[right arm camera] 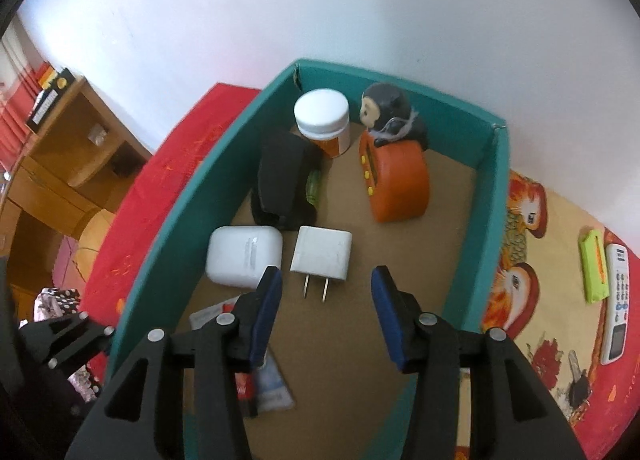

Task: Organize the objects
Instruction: 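Move the right tool back toward the green-orange case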

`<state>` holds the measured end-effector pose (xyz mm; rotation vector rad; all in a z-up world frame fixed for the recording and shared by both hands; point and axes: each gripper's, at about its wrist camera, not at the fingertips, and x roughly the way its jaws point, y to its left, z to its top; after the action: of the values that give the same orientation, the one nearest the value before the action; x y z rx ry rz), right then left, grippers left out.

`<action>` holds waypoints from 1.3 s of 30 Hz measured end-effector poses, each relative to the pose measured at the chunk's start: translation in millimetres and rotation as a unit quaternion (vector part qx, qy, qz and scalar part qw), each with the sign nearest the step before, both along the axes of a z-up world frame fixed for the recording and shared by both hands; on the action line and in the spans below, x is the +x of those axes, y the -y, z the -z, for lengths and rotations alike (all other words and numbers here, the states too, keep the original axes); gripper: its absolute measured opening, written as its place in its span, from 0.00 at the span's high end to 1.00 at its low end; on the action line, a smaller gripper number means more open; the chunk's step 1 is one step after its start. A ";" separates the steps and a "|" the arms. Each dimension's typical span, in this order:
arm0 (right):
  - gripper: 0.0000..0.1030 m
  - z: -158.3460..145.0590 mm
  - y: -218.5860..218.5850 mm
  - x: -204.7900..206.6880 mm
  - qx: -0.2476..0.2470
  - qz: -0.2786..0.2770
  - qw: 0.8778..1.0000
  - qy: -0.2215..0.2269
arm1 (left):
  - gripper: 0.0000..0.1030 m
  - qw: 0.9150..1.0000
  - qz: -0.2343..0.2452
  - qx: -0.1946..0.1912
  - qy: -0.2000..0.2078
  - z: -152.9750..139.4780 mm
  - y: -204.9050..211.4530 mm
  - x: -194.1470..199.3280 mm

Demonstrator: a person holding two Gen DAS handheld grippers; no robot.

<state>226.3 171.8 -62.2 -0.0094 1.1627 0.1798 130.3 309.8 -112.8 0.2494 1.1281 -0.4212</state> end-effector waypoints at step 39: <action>0.54 14.1 217.9 -8.2 -0.088 0.140 0.986 -0.001 | 0.80 1.000 -0.005 0.002 0.004 0.5 -2.5 -4.4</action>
<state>218.0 -46.0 -76.3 -0.0014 1.1650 -0.1709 126.0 312.4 -113.3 0.2481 1.1218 -0.4096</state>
